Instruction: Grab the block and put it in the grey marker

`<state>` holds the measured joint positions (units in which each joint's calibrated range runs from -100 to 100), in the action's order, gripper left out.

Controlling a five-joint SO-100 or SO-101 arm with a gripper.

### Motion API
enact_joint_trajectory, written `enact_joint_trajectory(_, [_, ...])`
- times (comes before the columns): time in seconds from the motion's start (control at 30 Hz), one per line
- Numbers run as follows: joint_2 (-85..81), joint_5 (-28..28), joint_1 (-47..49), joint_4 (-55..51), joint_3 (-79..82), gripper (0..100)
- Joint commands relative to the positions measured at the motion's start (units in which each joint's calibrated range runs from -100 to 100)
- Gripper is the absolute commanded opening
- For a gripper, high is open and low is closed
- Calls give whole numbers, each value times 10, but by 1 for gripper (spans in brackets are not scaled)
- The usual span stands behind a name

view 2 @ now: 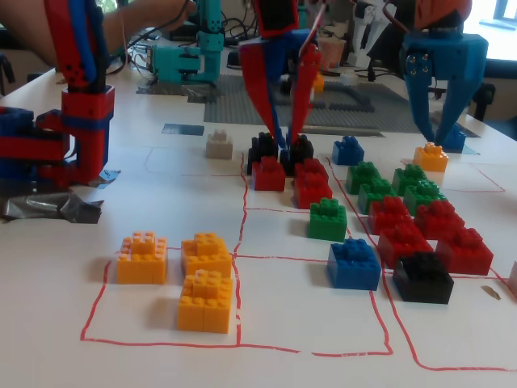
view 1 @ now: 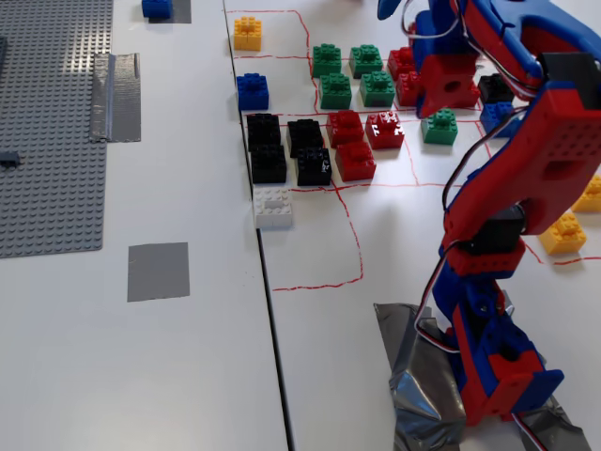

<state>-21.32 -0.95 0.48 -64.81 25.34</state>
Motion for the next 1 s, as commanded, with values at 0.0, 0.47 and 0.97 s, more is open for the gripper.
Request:
enact_joint_trajectory(0.0, [-69,0,28,5,6,0])
enact_joint_trajectory(0.47, [-92,65,146,-78,42,26])
enact_joint_trajectory(0.97, [-6,25,97,-66,33,23])
